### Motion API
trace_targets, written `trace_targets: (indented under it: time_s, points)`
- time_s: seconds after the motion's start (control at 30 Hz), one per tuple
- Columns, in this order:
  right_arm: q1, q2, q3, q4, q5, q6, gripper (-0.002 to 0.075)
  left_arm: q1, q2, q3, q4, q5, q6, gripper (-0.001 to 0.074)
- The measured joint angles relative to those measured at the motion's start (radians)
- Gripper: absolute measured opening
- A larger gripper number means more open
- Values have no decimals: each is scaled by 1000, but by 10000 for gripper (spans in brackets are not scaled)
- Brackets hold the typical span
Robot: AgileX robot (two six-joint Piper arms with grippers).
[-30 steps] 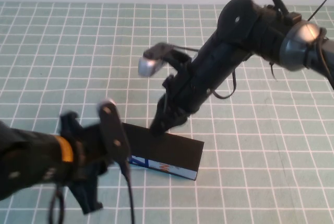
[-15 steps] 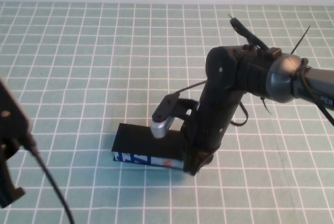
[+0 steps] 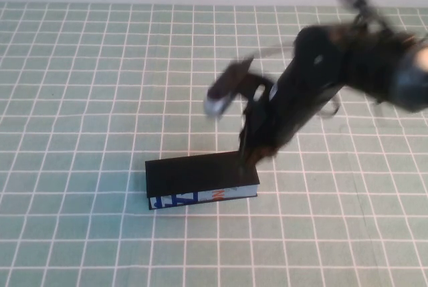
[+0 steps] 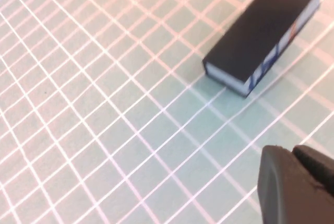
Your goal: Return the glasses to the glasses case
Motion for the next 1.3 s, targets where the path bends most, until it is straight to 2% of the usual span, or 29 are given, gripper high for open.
trace_targets:
  time_s: [0.23, 0.43, 0.57, 0.67, 0.8, 1.0, 1.13, 1.3]
  points:
    - [-26, -334, 0, -181, -127, 271, -13, 0, -147, 0, 0, 46, -182, 1]
    - [-67, -640, 32, -218, -151, 380, -13, 0, -247, 10, 172, 44, -425, 1]
    - [-72, -867, 181, -225, -200, 439, -13, 0, -313, 88, 265, -19, -591, 1]
    - [-72, -1072, 353, -229, -271, 502, -13, 0, -343, 183, 252, -85, -663, 1]
    - [-74, -1348, 622, -231, -360, 548, -13, 0, -353, 300, 186, -183, -666, 1]
    - [-74, -1685, 991, -241, -372, 630, -13, 0, -353, 409, 141, -306, -615, 1]
    - [-74, -1795, 1118, -241, -368, 635, -13, 0, -353, 411, 141, -367, -612, 1]
    - [-74, -1839, 1159, -205, -322, 637, -13, 0, -353, 411, 145, -416, -612, 1]
